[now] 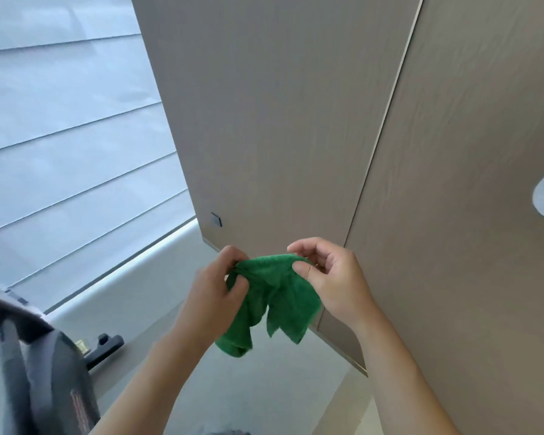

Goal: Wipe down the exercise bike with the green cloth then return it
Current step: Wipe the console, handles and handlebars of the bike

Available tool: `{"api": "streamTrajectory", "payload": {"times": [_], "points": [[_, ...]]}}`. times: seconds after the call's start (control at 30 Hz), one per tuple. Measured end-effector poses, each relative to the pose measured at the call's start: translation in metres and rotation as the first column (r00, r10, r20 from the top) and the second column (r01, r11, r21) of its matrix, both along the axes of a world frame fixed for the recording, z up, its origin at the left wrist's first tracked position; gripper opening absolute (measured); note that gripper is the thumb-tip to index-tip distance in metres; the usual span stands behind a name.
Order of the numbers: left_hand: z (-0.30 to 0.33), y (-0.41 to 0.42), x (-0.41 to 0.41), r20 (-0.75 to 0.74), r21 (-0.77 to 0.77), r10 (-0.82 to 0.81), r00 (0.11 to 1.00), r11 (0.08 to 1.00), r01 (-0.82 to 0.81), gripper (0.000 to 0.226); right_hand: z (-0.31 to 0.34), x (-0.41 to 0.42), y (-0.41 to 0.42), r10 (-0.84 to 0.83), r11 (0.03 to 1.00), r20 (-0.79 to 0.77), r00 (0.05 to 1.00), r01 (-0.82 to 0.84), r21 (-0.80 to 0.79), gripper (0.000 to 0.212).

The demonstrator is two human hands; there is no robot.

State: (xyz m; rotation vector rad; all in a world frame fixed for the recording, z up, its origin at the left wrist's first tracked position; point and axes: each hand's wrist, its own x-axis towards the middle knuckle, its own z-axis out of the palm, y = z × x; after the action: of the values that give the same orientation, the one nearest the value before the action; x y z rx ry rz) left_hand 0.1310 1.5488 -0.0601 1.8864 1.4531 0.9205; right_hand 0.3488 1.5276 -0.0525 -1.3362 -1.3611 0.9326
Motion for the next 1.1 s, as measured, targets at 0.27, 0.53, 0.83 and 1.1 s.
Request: {"api": "streamTrajectory", "payload": {"times": [0.27, 0.53, 0.83, 1.1], "points": [[-0.006, 0.056, -0.052, -0.292, 0.132, 0.112, 0.95, 0.988, -0.076, 0.037, -0.002, -0.038, 0.076, 0.118, 0.991, 0.222, 0.968, -0.129, 0.035, 0.02], [-0.033, 0.134, -0.151, -0.213, 0.03, 0.113, 0.97, 0.994, -0.109, 0.026, -0.001, -0.11, 0.176, 0.181, 0.978, 0.331, 0.926, -0.205, 0.037, 0.024], [-0.02, 0.221, -0.294, -0.201, 0.09, 0.391, 0.898, 0.92, -0.381, 0.016, 0.022, -0.25, 0.311, 0.321, 0.931, 0.36, 0.876, -0.362, 0.053, 0.02], [-0.01, 0.249, -0.39, -0.086, 0.099, 0.608, 0.789, 0.793, -0.601, 0.018, 0.021, -0.378, 0.38, 0.502, 0.844, 0.282, 0.818, -0.535, 0.048, 0.037]]}}
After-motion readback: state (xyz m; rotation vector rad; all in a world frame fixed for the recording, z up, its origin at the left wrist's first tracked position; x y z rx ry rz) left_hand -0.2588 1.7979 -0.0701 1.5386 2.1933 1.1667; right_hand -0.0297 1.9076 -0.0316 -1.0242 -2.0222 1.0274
